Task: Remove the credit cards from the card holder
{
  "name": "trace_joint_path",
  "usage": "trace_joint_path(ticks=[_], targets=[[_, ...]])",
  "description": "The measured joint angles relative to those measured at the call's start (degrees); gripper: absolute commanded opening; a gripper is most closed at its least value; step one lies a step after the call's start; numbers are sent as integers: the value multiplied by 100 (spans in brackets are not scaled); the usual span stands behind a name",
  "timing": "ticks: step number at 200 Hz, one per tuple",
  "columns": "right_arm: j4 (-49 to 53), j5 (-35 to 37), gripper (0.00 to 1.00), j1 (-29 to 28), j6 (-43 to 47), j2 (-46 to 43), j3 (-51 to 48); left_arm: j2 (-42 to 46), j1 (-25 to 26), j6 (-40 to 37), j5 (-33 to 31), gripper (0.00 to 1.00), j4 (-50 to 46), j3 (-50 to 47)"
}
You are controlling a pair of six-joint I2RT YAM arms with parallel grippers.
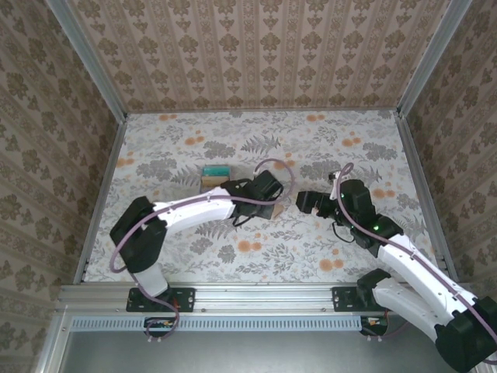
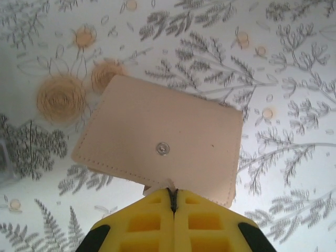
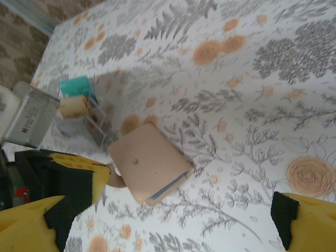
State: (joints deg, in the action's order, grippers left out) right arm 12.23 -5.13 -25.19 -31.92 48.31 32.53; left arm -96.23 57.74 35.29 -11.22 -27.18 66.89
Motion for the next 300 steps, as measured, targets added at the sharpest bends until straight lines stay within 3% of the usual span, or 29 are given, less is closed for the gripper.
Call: trace_joint_path(ticks=[32,69,108,163,200,269,300], targets=[[306,254,100,-501,52,39,61,756,35,57,31,0,199,-704],[382,522,100,-999,68,391,308,1655,81,-15,26,0,258,-881],[181,529,99,-1191,35,837,317,1904,79,-57,-33,0,411,-1005],[-420,219,77,-1309,-295,1655,313,1996,66,-35,-254,0,380,-1397],[-824,-7,57,-1486,-511,2269,310,2496,-81,179,-533,0,251,-1963],[-1386,-278,41,-1722,-907,3445,369,3493,-474,503,-660,0,35,-3045],[-1456,-310,40,-1751,-992,3958,533,3521,-562,507,-654,0,46,-3180]])
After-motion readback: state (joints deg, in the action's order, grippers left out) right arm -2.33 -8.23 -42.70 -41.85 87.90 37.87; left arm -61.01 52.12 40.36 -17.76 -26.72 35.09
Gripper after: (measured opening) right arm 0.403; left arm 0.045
